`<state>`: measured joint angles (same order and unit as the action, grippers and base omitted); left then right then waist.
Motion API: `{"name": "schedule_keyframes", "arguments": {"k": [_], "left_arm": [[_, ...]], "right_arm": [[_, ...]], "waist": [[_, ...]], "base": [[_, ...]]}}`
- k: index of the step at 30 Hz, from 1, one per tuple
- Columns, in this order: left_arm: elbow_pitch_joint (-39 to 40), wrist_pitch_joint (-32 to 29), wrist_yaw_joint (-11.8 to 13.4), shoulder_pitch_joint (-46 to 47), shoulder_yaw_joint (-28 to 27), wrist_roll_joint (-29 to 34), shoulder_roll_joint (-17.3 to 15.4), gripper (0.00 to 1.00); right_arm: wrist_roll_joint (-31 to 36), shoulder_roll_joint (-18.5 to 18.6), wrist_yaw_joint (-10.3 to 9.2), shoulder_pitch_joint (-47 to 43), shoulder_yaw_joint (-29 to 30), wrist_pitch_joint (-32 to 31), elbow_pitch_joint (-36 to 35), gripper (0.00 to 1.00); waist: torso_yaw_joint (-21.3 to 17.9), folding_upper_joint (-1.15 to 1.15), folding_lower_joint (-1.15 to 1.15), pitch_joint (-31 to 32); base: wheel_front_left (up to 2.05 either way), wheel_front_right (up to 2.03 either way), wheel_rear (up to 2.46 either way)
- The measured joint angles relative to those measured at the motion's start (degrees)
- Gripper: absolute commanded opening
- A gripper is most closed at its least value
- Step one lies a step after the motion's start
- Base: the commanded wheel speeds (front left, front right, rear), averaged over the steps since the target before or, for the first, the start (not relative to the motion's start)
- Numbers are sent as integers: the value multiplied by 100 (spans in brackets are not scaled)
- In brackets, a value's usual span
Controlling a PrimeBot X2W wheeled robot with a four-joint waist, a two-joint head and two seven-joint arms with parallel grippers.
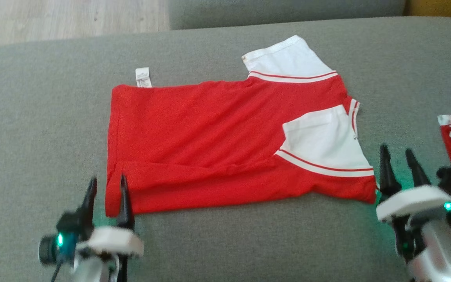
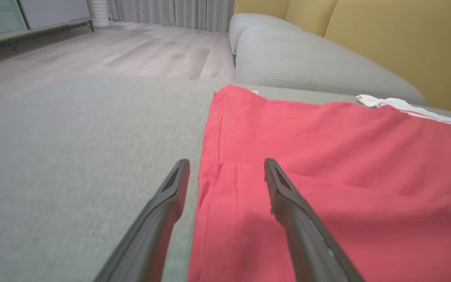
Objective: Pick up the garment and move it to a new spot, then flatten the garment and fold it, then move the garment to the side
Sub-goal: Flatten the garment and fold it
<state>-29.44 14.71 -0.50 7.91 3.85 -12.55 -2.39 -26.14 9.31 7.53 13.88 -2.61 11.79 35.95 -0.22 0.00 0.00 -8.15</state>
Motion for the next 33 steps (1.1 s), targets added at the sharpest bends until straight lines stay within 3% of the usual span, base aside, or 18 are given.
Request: {"name": "schedule_keyframes", "arguments": {"k": [6, 10, 16, 23, 33], "left_arm": [[-364, -12, -318, 1211, 192, 286, -146, 100], [-925, -603, -538, 2236, 364, 304, -468, 100], [-1496, -1371, -665, 3426, 572, 104, -823, 100], [-1870, -1663, -708, 3804, 959, -300, -1117, 100], [-2178, -1327, -708, 4168, 1351, -665, -1189, 100]], "right_arm": [[155, 62, 0, 696, 12, -25, -118, 100], [201, 110, 0, 1135, -77, -82, -234, 100], [193, 221, 0, 1636, -245, -172, -308, 100], [125, 376, 0, 2001, -463, -169, -330, 100], [51, 434, 0, 2335, -688, -138, -227, 100]], "waist": [[105, 0, 1, -272], [123, 0, 1, -540], [70, 0, 2, -1014], [-55, 0, 2, -1483], [-86, 0, 1, -1782]], "base": [[0, 0, 0], [0, 0, 0], [0, 0, 0], [0, 0, 0], [0, 0, 0]]}}
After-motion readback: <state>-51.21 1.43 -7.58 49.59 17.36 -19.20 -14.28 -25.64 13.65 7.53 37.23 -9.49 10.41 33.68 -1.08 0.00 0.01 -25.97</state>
